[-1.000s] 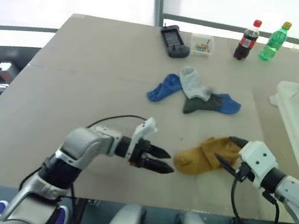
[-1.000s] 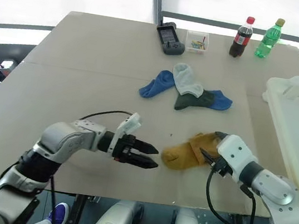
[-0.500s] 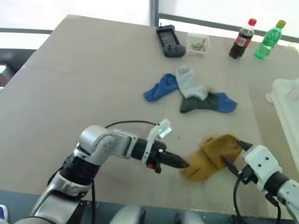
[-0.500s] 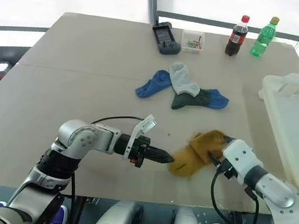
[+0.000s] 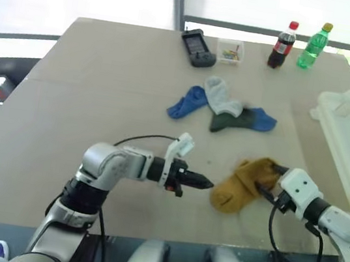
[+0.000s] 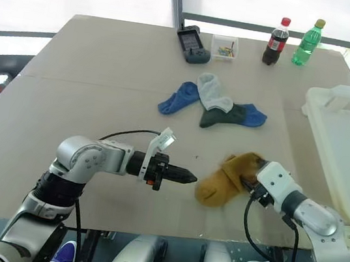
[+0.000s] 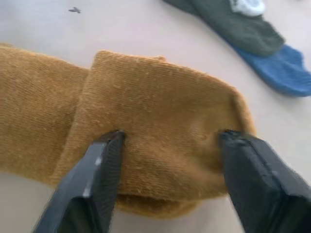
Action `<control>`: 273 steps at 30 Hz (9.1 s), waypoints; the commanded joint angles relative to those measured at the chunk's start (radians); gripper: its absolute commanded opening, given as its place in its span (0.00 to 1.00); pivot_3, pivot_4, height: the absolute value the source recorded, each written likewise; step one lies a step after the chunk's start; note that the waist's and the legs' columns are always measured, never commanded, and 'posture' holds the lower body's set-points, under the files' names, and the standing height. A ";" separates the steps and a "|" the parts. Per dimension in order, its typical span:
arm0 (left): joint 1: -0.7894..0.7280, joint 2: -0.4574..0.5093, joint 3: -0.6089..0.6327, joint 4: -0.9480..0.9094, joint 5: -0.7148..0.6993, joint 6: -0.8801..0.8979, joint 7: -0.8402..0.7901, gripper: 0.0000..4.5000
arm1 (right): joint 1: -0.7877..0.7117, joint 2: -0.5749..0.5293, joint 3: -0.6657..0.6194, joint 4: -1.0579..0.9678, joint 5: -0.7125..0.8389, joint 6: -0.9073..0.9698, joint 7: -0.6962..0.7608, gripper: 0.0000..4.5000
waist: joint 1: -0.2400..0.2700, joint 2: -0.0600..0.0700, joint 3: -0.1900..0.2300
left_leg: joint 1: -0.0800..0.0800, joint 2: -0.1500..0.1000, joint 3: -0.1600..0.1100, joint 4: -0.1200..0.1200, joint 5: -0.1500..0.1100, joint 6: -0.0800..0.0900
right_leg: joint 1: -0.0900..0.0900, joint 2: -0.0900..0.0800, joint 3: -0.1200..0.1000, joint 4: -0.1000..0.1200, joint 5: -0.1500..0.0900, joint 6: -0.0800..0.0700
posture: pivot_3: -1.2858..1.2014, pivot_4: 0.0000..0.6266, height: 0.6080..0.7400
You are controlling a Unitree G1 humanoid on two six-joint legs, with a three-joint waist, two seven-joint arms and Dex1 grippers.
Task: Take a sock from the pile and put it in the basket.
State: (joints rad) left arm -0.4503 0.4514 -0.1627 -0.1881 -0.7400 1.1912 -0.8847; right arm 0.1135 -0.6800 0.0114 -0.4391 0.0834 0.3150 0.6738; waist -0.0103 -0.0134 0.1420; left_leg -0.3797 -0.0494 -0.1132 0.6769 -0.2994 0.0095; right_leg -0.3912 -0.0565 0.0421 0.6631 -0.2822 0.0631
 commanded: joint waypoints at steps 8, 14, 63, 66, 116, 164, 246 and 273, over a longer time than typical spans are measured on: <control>0.030 0.025 -0.003 -0.068 0.004 -0.087 -0.004 0.00 | -0.018 -0.017 0.051 0.010 0.031 0.270 0.027 0.02 | 0.000 -0.002 -0.002 | 0.003 0.001 -0.001 0.000 0.000 0.000 | 0.004 0.000 -0.001 0.000 0.000 0.000 | 0.52 0.24 1.00; 0.033 0.022 0.006 -0.064 -0.001 -0.081 0.009 0.00 | -0.007 0.064 -0.041 -0.106 0.109 0.576 -0.100 0.02 | 0.019 -0.003 -0.004 | 0.004 0.000 -0.004 0.000 0.000 0.000 | 0.006 -0.001 -0.001 -0.001 0.000 0.000 | 0.52 0.24 1.00; -0.081 -0.249 0.214 0.158 -0.203 0.217 0.174 0.03 | 0.084 0.144 -0.331 -0.512 0.353 0.556 -0.176 0.54 | 0.005 -0.001 -0.006 | 0.001 -0.001 -0.001 -0.005 0.000 0.000 | -0.001 0.002 -0.001 0.000 0.000 0.000 | 0.52 0.24 1.00; -0.107 -0.284 0.226 0.183 -0.217 0.245 0.198 0.03 | 0.102 0.130 -0.360 -0.515 0.371 0.535 -0.157 0.54 | 0.006 -0.001 -0.006 | 0.001 -0.001 -0.001 -0.004 0.000 0.000 | 0.000 0.002 -0.001 -0.001 0.000 0.000 | 0.52 0.24 1.00; -0.081 -0.203 -0.092 0.139 0.188 -0.428 -0.096 0.03 | 0.070 0.139 -0.120 -0.225 0.363 0.513 -0.247 0.54 | 0.003 0.000 -0.007 | 0.000 0.000 0.001 -0.005 0.001 -0.001 | -0.002 0.001 0.001 -0.001 0.000 0.000 | 0.52 0.24 1.00; 0.129 0.056 -0.012 -0.025 0.237 -0.799 -0.224 1.00 | -0.104 0.006 -0.243 -0.125 0.392 0.548 -0.255 1.00 | -0.001 0.001 -0.006 | 0.004 0.000 -0.001 -0.006 0.000 0.001 | 0.004 0.001 -0.001 -0.003 0.000 0.000 | 0.52 0.24 1.00; 0.010 -0.112 0.119 -0.080 0.129 -0.829 -0.045 1.00 | -0.724 0.157 -0.854 0.557 0.604 0.637 -0.956 0.01 | -0.007 0.008 -0.002 | -0.002 -0.001 0.010 -0.008 0.001 0.005 | -0.005 0.001 0.007 -0.001 0.000 0.000 | 0.52 0.24 1.00; -0.003 -0.044 0.095 -0.031 0.127 -0.772 -0.127 1.00 | -0.387 -0.065 -0.705 0.165 0.493 0.774 -0.807 0.99 | -0.004 0.007 -0.002 | -0.001 -0.001 0.010 -0.007 0.001 0.005 | -0.005 0.002 0.007 -0.001 0.000 0.000 | 0.52 0.24 1.00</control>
State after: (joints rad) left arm -0.4459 0.4042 -0.0795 -0.2058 -0.6108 0.4262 -1.0081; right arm -0.2698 -0.7200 -0.6908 -0.2066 0.5844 1.1185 -0.1626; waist -0.0145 -0.0065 0.1398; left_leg -0.3806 -0.0499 -0.1027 0.6699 -0.2980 0.0148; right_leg -0.3956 -0.0541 0.0490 0.6623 -0.2820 0.0633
